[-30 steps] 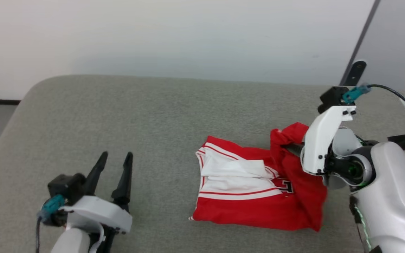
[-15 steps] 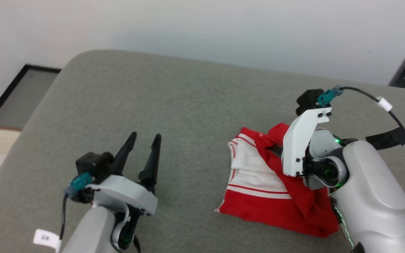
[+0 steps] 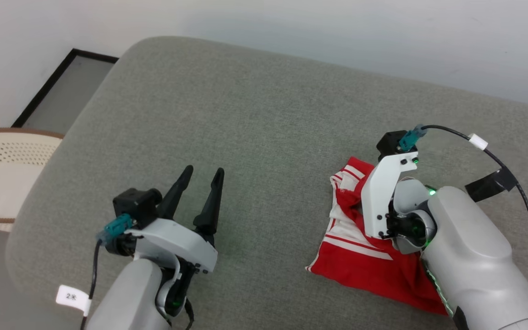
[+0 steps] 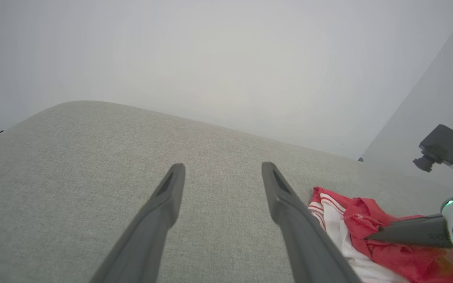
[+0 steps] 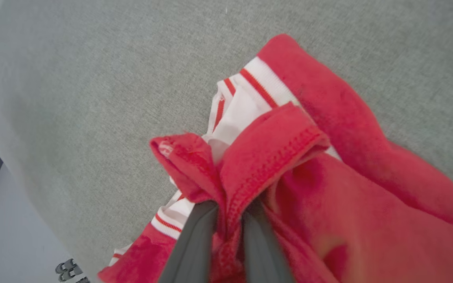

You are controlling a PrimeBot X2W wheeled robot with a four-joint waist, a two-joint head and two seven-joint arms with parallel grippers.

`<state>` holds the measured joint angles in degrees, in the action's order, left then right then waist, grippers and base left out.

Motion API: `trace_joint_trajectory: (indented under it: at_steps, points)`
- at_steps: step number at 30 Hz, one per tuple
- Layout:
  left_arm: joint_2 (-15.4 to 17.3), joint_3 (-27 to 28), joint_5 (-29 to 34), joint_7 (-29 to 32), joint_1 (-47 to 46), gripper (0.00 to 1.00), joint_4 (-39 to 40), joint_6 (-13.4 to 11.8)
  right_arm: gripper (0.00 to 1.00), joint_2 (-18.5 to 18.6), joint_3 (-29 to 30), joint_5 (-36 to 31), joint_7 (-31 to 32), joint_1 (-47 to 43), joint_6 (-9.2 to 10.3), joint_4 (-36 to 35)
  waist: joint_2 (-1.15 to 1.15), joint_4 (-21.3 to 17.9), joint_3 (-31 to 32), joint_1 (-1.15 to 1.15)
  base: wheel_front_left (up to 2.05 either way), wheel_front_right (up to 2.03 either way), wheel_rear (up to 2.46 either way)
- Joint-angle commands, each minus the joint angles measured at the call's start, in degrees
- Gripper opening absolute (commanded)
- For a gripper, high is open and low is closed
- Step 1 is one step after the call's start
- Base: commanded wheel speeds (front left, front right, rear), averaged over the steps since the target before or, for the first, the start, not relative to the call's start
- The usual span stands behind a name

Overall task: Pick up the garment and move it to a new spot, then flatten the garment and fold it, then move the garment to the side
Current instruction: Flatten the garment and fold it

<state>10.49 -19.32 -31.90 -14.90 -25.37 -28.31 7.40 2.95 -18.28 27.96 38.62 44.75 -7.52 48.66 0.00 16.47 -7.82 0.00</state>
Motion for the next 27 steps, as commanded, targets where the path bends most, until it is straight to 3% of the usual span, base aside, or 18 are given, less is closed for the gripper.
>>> trace_joint_trajectory:
  at_steps: [1, 7, 9, 11, 14, 15, 16, 18, 27]
  points:
    - [0.0, -0.1, -0.4, -0.3, -0.4, 1.0, -0.1, 0.1, 0.0, -0.1, -0.4, 0.4, -0.5, 0.6, 0.07, 0.4, 0.0, 0.1, -0.1, 0.0, 0.0, 0.0, 0.0]
    - [0.1, 0.1, -0.6, -0.3, -0.7, 1.0, -0.1, 0.1, 0.0, -0.2, -4.8, 1.7, -2.3, 2.3, 0.07, 3.2, 0.0, -0.1, 0.3, 0.0, 0.0, 0.0, 0.0]
    - [0.1, 0.2, -0.6, -0.3, -0.6, 1.0, -0.2, 0.1, 0.11, -0.1, -6.3, 1.7, -2.7, 2.9, 0.07, 3.8, 0.0, -0.2, 0.5, 0.0, 0.0, 0.0, 0.0]
    - [0.1, 0.2, -0.5, -0.3, -0.6, 1.0, -0.4, 0.1, 0.34, -0.1, -7.7, 1.6, -2.8, 3.2, 0.07, 4.5, 0.0, -0.2, 0.8, 0.0, 0.0, 0.0, 0.0]
    - [0.0, 0.2, -0.6, -0.3, -0.5, 1.0, -0.7, 0.1, 0.48, -0.1, -9.9, 2.6, -2.5, 3.5, 0.07, 4.9, 0.0, -0.2, 1.5, 0.0, 0.0, 0.0, 0.0]
    - [0.1, 0.3, -0.7, -0.3, -0.4, 1.0, -0.8, 0.1, 0.81, -0.2, -11.0, 2.4, -2.5, 3.8, 0.07, 4.7, 0.0, -0.3, 1.7, 0.0, 0.0, 0.0, 0.0]
    - [0.1, 0.3, -0.8, -0.3, -0.3, 1.0, -0.8, 0.1, 0.91, -0.2, -12.0, 2.4, -2.3, 3.9, 0.07, 4.5, 0.0, -0.3, 1.9, 0.0, 0.0, 0.0, 0.0]
    - [0.2, 0.3, -0.8, -0.3, 0.0, 1.0, -1.0, 0.1, 1.0, -0.1, -13.9, 2.6, -2.0, 4.1, 0.07, 4.1, 0.0, -0.3, 2.5, 0.0, 0.0, 0.0, 0.0]
    - [0.6, 0.4, -1.4, -0.3, 1.0, 1.0, -1.5, 0.1, 1.0, -0.1, -21.2, 6.0, -0.5, 3.4, 0.07, 0.8, 0.0, -0.5, 4.7, 0.0, 0.0, 0.0, 0.0]
